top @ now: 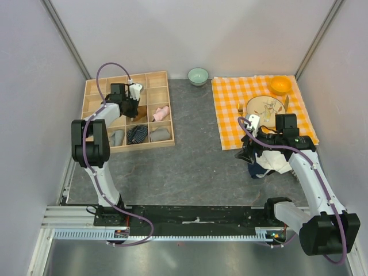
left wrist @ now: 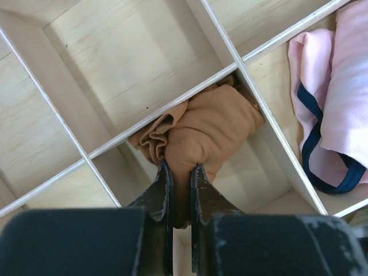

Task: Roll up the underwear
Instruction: Place the underwear in the storage box.

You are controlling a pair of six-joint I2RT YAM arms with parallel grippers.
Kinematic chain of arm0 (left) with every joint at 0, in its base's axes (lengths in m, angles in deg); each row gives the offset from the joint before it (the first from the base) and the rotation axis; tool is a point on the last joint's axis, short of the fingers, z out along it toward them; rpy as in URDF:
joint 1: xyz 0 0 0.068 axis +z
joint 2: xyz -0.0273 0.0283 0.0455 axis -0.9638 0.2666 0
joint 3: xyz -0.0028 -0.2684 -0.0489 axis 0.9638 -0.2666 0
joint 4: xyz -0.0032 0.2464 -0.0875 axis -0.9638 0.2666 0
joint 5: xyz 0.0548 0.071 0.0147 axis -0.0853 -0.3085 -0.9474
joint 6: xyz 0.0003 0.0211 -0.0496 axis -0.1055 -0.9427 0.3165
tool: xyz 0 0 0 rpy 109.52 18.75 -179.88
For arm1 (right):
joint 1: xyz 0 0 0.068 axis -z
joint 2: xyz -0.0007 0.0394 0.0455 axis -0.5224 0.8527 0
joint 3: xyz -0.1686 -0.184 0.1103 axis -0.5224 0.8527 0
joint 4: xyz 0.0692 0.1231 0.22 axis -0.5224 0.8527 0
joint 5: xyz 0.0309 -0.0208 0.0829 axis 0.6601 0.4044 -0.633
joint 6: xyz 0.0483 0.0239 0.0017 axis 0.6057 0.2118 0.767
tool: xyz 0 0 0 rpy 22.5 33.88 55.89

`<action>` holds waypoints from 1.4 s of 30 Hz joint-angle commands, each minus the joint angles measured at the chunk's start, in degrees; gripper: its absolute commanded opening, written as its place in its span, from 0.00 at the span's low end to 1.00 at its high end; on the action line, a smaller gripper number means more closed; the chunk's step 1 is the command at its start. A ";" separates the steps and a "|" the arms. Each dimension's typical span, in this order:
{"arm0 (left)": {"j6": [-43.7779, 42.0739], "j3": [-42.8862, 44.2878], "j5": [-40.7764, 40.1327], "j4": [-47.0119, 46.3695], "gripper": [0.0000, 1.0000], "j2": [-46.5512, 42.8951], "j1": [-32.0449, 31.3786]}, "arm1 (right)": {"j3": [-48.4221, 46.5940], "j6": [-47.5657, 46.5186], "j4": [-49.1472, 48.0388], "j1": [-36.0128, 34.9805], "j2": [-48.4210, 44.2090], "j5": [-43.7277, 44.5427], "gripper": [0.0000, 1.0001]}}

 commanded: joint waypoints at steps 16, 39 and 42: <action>8.10 1.87 -1.00 8.98 0.83 -13.22 2.34 | 0.31 0.24 -0.79 0.04 -0.36 -0.17 0.85; 30.17 -33.54 19.22 3.71 0.95 -72.64 0.76 | 1.28 15.96 -15.46 7.42 -5.01 17.41 0.98; 29.03 -36.62 12.90 3.79 0.98 -77.83 -2.40 | 0.93 23.06 -17.83 8.13 -3.79 20.04 0.98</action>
